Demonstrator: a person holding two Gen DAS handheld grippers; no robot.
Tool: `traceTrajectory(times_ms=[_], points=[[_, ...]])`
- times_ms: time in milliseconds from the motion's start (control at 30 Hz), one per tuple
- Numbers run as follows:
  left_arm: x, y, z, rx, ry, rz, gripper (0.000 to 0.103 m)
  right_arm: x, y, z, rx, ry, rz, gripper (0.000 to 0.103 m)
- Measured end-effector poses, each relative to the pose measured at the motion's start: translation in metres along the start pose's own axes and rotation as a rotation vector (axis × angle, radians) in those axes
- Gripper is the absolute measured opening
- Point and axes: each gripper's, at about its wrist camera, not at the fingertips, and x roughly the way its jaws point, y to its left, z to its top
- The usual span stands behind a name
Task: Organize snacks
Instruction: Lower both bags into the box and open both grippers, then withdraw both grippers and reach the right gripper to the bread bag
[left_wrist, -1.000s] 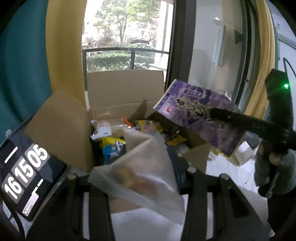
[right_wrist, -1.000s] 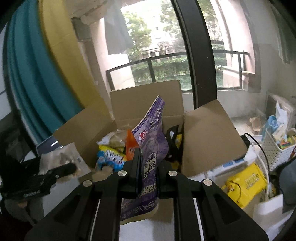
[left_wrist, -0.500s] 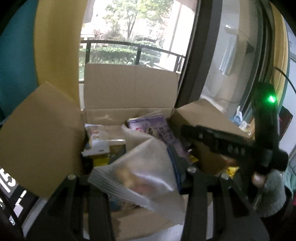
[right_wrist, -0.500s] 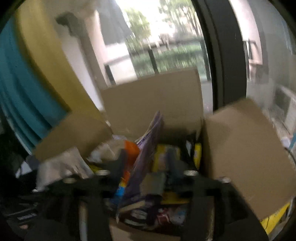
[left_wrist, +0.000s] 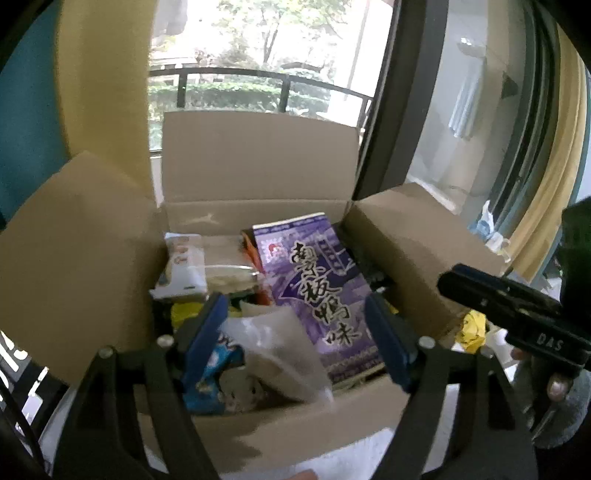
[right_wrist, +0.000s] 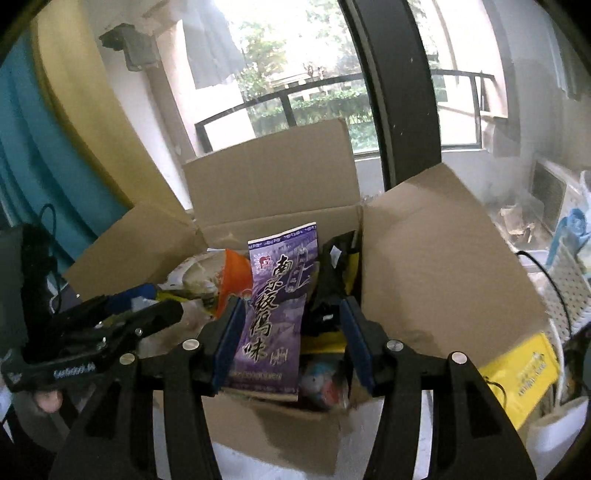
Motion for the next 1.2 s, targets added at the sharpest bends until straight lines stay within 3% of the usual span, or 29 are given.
traceTrajectory(times_ms=[433,933,1200], points=[[-0.068,-0.007,-0.035,-0.003,-0.05,0.007,0.078,-0.049,0.014,-0.026,-0.012,-0.005,-0.012,0.056],[-0.118,-0.018,-0.092,-0.024,-0.041,-0.023,0.078,-0.096,0.041,-0.069,-0.033,0.001,-0.04,0.056],[-0.137,-0.02,-0.126,-0.041,-0.026,-0.03,0.078,-0.119,0.052,-0.099,-0.039,0.017,-0.044,0.064]])
